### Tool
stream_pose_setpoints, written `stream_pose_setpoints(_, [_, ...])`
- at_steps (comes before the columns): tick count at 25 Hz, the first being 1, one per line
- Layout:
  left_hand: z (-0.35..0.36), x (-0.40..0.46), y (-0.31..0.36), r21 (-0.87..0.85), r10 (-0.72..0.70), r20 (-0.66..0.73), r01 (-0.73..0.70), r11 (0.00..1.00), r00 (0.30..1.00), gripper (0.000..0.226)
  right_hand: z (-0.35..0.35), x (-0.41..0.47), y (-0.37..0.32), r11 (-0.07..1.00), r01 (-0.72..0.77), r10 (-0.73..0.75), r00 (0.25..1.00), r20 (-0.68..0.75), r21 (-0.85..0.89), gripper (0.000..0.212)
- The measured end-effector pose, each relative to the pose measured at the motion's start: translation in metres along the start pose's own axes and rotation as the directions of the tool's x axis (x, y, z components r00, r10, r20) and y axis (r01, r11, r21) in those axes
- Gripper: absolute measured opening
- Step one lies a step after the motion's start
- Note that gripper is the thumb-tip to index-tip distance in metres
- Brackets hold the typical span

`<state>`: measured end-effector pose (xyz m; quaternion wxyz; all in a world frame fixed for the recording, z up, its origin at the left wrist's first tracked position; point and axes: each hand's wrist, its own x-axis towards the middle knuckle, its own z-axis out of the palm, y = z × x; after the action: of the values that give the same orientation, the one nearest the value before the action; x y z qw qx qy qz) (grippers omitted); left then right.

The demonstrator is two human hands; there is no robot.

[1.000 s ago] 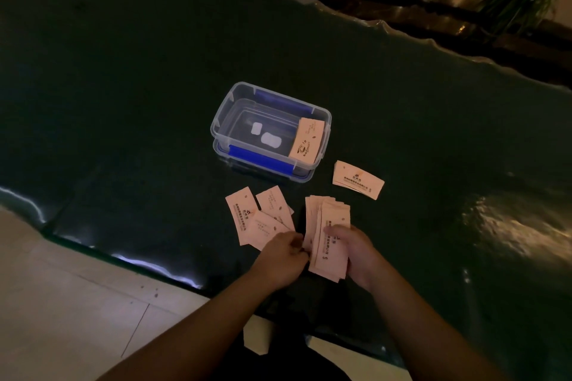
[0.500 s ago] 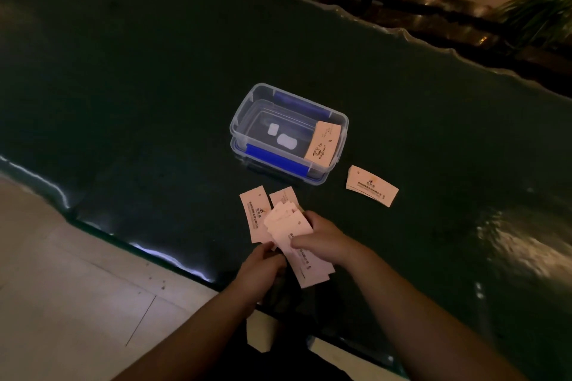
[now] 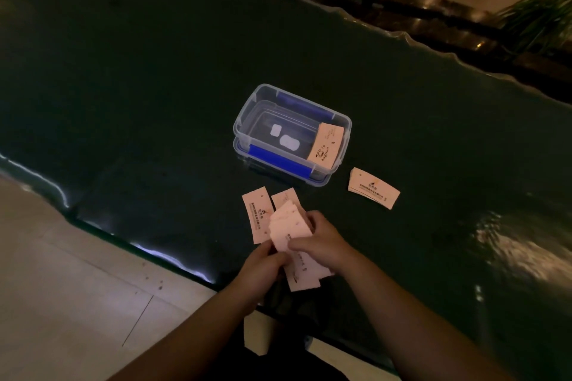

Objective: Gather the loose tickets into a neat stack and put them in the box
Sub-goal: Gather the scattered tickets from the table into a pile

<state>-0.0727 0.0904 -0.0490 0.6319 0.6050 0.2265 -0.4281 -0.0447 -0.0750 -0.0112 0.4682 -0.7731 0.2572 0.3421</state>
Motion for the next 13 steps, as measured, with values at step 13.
stream_pose_setpoints(13, [-0.006,0.014,0.092,0.474,0.163,-0.121,-0.088,0.876,0.979,0.057,-0.018,0.006,0.010,0.815,-0.140,0.220,0.973,-0.076,0.562,0.060])
